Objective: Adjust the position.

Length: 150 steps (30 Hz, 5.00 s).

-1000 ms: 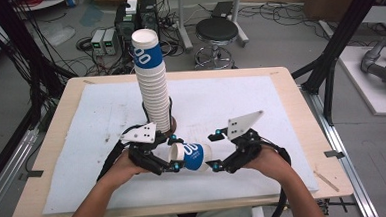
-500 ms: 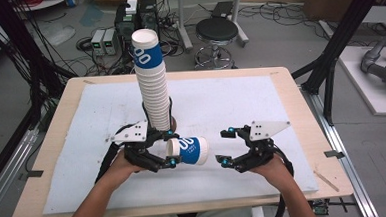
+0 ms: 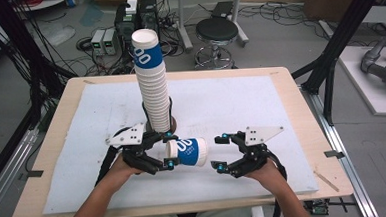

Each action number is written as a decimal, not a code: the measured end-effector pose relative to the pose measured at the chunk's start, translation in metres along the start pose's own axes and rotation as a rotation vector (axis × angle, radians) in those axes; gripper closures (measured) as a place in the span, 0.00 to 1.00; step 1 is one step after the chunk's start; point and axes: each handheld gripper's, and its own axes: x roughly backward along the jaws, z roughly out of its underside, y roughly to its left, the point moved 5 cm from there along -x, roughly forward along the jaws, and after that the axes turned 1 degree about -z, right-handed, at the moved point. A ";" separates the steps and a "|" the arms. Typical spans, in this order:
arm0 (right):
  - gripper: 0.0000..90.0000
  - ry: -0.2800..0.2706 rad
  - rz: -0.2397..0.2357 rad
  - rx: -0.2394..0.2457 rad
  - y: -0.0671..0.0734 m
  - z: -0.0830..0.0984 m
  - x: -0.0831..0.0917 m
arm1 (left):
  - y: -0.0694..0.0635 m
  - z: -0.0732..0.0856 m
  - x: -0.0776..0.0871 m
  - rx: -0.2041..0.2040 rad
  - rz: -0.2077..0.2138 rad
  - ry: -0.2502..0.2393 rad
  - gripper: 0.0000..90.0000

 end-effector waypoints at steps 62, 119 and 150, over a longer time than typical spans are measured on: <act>0.32 0.022 -0.078 0.047 0.007 -0.005 -0.006 | -0.010 -0.001 -0.011 0.013 0.012 0.051 0.18; 0.32 0.776 0.016 0.382 0.015 -0.080 -0.045 | 0.004 -0.016 -0.040 -0.027 0.025 0.523 0.22; 0.24 0.392 -0.012 0.226 0.019 -0.095 -0.025 | 0.001 0.005 -0.028 -0.035 0.023 0.290 0.31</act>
